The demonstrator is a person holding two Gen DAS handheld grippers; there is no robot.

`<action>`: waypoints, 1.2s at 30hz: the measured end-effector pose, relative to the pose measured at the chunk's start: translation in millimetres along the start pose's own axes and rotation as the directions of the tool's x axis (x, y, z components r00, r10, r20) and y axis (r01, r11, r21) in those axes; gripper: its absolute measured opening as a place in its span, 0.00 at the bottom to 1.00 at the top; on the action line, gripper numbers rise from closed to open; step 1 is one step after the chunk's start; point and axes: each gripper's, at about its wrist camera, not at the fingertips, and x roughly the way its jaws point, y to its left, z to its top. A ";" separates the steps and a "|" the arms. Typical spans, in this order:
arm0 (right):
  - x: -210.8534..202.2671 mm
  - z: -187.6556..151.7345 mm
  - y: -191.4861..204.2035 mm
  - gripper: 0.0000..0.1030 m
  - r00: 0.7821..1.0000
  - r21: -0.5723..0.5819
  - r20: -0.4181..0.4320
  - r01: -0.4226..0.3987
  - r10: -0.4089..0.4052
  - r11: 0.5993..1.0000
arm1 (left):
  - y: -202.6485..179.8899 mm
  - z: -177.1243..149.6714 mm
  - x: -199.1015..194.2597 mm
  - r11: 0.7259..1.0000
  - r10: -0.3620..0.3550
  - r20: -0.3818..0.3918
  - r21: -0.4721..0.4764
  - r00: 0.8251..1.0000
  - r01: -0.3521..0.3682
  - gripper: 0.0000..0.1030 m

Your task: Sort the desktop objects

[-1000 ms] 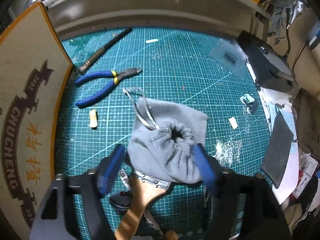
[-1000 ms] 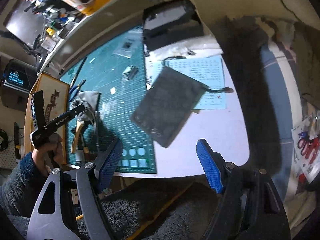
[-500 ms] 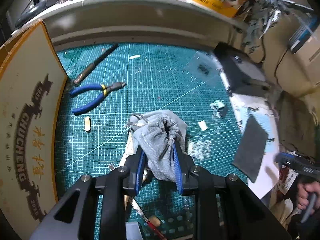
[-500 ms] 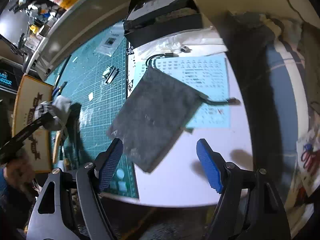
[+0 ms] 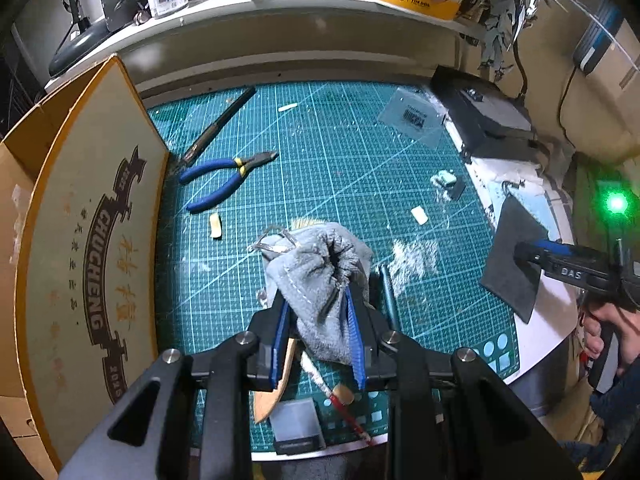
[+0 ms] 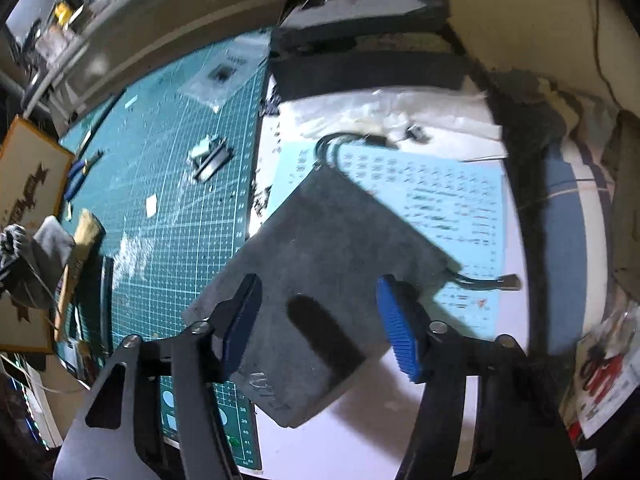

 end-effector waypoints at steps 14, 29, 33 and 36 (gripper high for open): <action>1.0 -7.6 10.7 0.01 0.991 -0.093 0.079 0.117 -0.110 0.989 | 0.6 -1.2 -1.5 1.000 -0.015 -0.012 0.008 1.000 0.015 0.25; -58.7 2.5 -2.7 0.21 0.973 -0.060 0.228 -0.025 0.038 0.998 | 3.3 -1.9 -5.4 0.999 -0.040 -0.007 0.008 0.999 0.040 0.25; -41.2 4.6 3.1 0.78 0.977 -0.114 0.212 0.038 -0.013 0.993 | 2.9 -9.5 -2.6 0.999 -0.042 -0.024 0.018 0.999 0.042 0.25; -29.1 7.6 13.0 0.97 0.973 -0.193 0.215 0.128 -0.085 0.973 | 2.9 -15.8 0.4 0.999 -0.039 -0.038 0.019 0.999 0.039 0.25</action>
